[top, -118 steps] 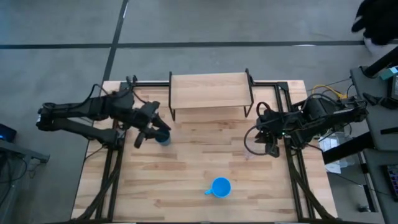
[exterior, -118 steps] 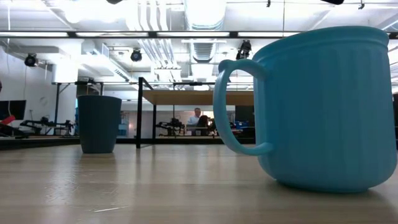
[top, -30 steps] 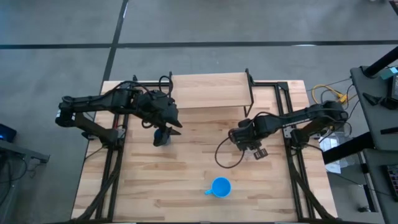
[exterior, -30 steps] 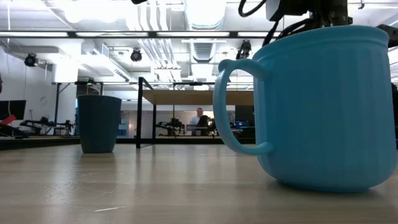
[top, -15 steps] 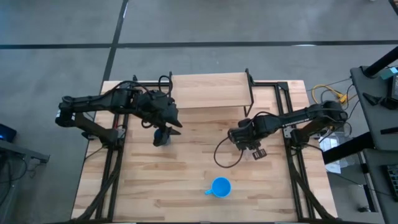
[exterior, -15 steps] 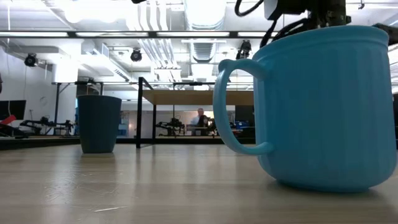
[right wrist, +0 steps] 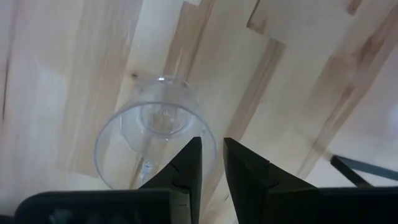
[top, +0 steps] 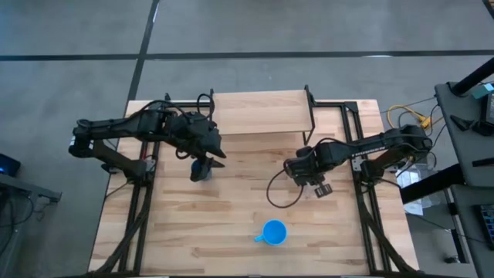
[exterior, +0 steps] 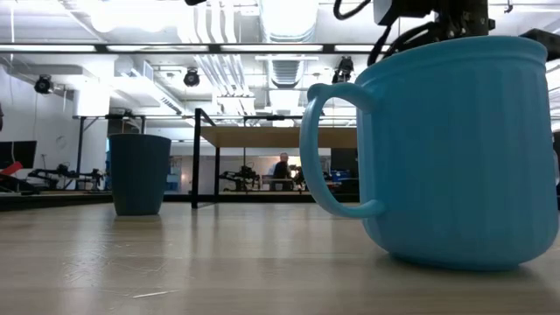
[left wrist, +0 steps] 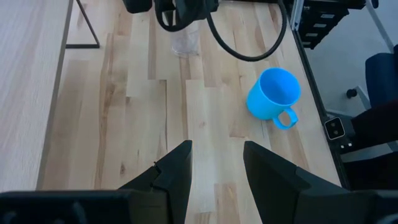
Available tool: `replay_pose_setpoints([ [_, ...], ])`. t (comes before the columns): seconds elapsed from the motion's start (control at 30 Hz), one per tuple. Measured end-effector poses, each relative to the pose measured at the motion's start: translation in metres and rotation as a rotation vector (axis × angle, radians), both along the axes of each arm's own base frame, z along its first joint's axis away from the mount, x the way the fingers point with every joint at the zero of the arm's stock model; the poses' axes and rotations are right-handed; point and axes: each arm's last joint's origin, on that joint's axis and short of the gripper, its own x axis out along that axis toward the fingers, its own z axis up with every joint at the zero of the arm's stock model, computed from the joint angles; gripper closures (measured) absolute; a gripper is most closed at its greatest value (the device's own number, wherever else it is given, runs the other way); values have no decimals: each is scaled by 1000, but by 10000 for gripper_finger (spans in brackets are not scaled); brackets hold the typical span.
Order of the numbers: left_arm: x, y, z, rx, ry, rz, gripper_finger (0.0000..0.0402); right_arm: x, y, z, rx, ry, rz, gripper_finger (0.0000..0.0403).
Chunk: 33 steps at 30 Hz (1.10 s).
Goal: Stack small to large cups/mugs on shelf
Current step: Put the transparent mug on the shelf
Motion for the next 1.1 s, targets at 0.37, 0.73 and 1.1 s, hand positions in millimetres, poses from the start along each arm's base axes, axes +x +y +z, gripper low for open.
replay_pose_setpoints([
  [0.37,0,0,0,0,1,0,269,0,0,-3,1,0,8,342],
  [0.73,0,0,0,0,1,-1,269,1,0,-7,3,-22,9,342],
  [1.1,0,0,0,5,0,-4,269,-6,-1,-25,0,9,9,342],
])
